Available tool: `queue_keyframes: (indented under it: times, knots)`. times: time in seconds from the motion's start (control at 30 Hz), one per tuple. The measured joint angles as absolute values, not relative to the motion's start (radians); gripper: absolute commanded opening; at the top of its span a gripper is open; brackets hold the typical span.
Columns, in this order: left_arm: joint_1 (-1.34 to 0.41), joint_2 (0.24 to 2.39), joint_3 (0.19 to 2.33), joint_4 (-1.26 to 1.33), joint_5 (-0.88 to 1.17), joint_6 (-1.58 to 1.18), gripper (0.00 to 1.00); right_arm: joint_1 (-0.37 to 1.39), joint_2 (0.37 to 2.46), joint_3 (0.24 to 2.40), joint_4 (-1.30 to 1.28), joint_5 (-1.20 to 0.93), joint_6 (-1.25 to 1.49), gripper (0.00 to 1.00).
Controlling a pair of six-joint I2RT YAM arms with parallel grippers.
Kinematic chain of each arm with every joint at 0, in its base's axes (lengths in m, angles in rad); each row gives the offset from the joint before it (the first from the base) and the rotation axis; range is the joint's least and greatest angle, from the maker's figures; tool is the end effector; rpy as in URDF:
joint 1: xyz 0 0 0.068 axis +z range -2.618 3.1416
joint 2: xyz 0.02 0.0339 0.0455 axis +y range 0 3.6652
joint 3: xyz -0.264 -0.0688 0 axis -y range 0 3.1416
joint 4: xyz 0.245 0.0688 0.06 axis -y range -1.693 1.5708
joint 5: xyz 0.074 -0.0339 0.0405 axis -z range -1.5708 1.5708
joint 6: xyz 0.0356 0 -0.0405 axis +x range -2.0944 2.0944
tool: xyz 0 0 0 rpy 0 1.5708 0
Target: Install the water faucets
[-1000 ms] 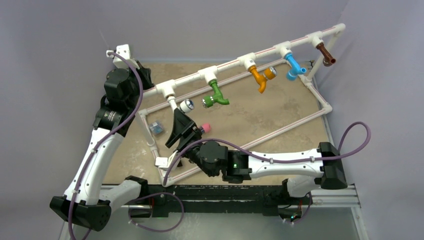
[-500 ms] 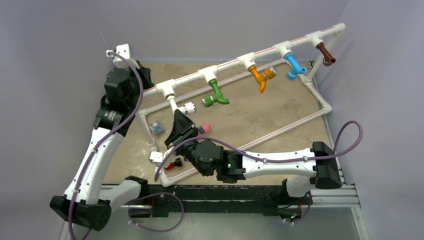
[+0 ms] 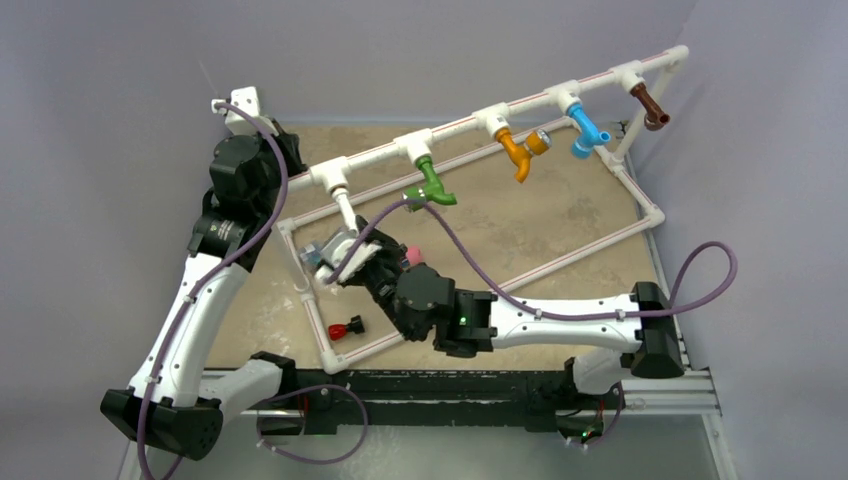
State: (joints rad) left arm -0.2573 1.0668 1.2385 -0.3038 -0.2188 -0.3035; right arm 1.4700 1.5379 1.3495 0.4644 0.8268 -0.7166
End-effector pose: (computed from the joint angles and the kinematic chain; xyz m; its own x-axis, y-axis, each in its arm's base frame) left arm 0.2258 -0.0514 0.4313 -0.1336 -0.2665 -0.9545 0.0004 0.9631 -0.2690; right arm 0.0620 0.3532 0.4171 0.4165 -0.3029 -0.8572 -0.4363 0.7606 -0.4808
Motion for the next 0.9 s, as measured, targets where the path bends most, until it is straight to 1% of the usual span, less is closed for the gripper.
queue_keyframes:
  times: [0.1, 0.2, 0.3, 0.63, 0.7, 0.77, 0.87, 0.9]
  knots:
    - [-0.258, 1.068, 1.238, -0.302, -0.215, -0.304, 0.0, 1.436, 1.488, 1.303, 0.48, 0.789, -0.406, 0.0]
    - [-0.258, 1.072, 1.24, -0.299, -0.212, -0.305, 0.0, 1.385, 1.43, 1.232, 0.51, 0.699, -0.086, 0.0]
    - [-0.26, 1.077, 1.243, -0.298, -0.204, -0.305, 0.0, 1.344, 1.393, 1.164, 0.568, 0.633, 0.167, 0.0]
    - [-0.261, 1.079, 1.246, -0.305, -0.193, -0.304, 0.0, 1.256, 1.352, 1.027, 0.7, 0.482, 0.846, 0.0]
    - [-0.261, 1.079, 1.246, -0.304, -0.193, -0.304, 0.0, 1.245, 1.351, 1.019, 0.705, 0.457, 0.955, 0.17]
    - [-0.26, 1.079, 1.247, -0.305, -0.194, -0.303, 0.0, 1.234, 1.35, 1.013, 0.707, 0.432, 1.05, 0.31]
    - [-0.26, 1.079, 1.248, -0.307, -0.192, -0.304, 0.0, 1.225, 1.349, 1.011, 0.702, 0.418, 1.117, 0.48]
    - [-0.261, 1.077, 1.248, -0.308, -0.189, -0.303, 0.0, 1.222, 1.346, 1.011, 0.702, 0.419, 1.126, 0.57]
